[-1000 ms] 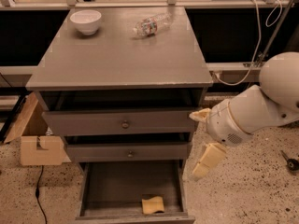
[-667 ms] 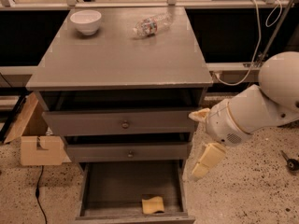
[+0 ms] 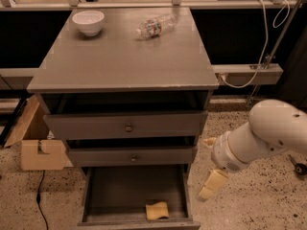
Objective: Pick sponge from bottom drawer and place on counter
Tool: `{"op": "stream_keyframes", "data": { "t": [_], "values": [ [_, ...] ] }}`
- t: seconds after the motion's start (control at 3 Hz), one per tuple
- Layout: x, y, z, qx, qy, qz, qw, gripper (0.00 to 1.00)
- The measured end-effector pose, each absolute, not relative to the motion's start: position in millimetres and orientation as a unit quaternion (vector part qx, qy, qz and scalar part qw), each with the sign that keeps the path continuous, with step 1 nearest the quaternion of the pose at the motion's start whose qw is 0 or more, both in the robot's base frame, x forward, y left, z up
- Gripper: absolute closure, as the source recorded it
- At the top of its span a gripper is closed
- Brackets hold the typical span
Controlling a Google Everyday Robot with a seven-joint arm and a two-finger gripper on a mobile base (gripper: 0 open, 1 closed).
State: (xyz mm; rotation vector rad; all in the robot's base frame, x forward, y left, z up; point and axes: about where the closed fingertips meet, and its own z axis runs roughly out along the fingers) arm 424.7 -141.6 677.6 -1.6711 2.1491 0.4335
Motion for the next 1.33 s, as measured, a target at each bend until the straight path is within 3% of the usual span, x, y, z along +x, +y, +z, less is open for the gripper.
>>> {"op": "stream_keyframes", "data": {
  "t": [0.67,1.0,1.33],
  "values": [
    [435,-140,531,-0.582,0.768,0.174,0.201,0.0],
    [449,-100,460,-0.584,0.756,0.196,0.221,0.0],
    [449,-100,460,-0.584,0.756,0.196,0.221,0.0]
  ]
}}
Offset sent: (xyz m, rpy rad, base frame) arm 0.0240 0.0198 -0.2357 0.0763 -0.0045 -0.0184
